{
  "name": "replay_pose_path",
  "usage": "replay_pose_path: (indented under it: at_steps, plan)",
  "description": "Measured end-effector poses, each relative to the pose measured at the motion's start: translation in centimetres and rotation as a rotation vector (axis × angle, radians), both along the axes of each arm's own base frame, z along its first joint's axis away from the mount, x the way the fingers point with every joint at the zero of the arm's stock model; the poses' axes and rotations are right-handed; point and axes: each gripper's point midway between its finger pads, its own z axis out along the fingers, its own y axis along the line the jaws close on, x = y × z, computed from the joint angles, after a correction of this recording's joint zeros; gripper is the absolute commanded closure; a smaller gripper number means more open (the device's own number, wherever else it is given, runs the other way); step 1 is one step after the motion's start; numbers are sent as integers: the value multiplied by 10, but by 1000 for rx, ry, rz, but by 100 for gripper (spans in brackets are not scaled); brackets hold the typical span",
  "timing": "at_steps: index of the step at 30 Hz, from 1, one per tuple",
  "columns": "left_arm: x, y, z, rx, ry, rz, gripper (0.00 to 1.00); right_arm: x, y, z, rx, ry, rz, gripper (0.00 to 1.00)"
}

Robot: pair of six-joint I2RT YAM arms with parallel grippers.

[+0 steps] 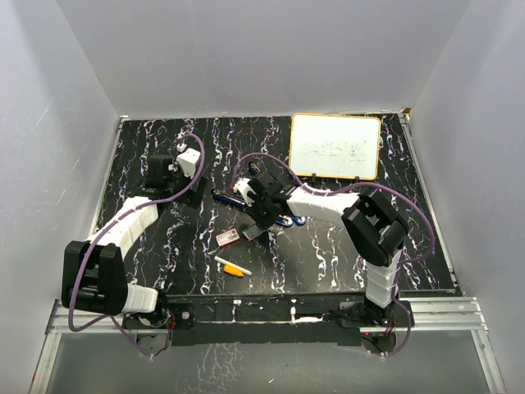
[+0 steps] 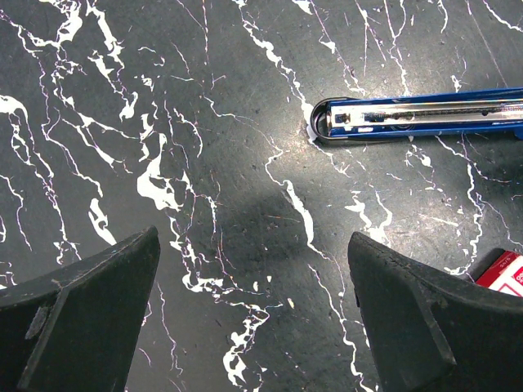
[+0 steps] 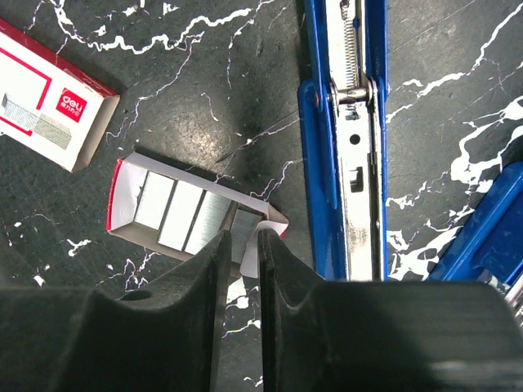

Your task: Load the staples into the stapler

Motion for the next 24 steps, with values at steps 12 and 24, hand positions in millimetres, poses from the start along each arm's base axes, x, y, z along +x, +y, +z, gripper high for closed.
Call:
replay_pose_path:
  at_steps: [12,24]
  plan:
    - [0,0,0,5,-1,-5,3,-3,7,6,20,21,46,70]
    - [0,-1,0,7,-4,-18,3,-15,11,6,44,63,102,68]
